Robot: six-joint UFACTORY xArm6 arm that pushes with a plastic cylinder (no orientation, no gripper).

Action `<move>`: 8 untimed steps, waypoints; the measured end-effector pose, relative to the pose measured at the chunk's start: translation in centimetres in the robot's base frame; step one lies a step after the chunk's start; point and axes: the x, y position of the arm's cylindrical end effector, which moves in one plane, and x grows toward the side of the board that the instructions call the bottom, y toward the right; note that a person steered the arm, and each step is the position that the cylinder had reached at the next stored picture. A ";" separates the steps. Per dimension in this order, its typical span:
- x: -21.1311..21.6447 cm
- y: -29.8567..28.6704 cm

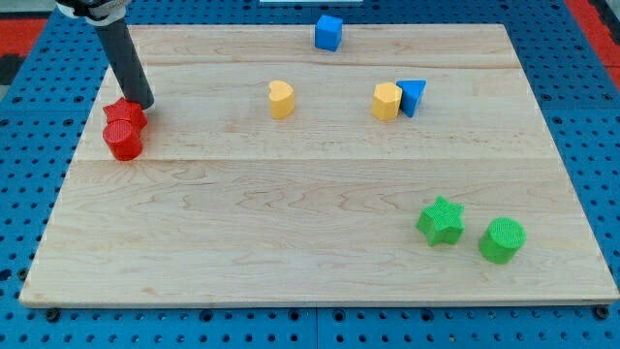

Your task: Push yellow hexagon to the right of yellow heart

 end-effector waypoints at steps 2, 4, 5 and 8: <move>0.3 8.7; 8.3 19.8; 7.3 25.8; -3.6 14.7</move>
